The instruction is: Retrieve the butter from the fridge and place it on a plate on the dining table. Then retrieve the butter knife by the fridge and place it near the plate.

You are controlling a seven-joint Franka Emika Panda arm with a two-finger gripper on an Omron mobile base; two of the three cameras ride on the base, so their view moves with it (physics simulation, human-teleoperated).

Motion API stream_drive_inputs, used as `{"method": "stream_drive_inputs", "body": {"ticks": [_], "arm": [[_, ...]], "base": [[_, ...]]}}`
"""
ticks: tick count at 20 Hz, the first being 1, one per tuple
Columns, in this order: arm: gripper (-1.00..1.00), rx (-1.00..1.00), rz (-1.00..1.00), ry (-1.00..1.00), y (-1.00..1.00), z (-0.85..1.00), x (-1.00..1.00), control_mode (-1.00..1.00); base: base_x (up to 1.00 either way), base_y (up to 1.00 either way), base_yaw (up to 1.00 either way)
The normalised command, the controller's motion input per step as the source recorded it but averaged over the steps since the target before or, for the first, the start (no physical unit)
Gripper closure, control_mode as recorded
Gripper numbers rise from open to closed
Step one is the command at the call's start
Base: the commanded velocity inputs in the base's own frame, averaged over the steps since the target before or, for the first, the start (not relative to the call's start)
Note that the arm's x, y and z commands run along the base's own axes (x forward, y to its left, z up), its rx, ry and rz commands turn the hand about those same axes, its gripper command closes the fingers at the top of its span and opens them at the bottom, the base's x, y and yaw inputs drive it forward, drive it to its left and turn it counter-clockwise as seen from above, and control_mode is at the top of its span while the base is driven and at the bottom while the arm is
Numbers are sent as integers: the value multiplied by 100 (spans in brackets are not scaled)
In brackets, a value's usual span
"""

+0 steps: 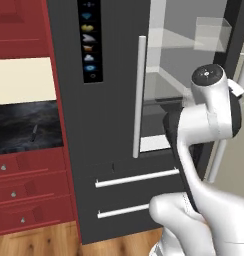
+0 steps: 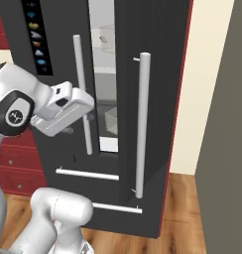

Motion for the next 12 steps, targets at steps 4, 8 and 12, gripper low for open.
{"method": "stream_drive_inputs", "body": {"ticks": [4,8,12], "arm": [[-100,-22,-10,27,28,-2,53,-100],[-100,-11,-6,17,2,-12,25,-100],[-100,0,0,7,-25,-21,34,-100]], "base": [[0,0,0],[0,0,0],[0,0,0]]}}
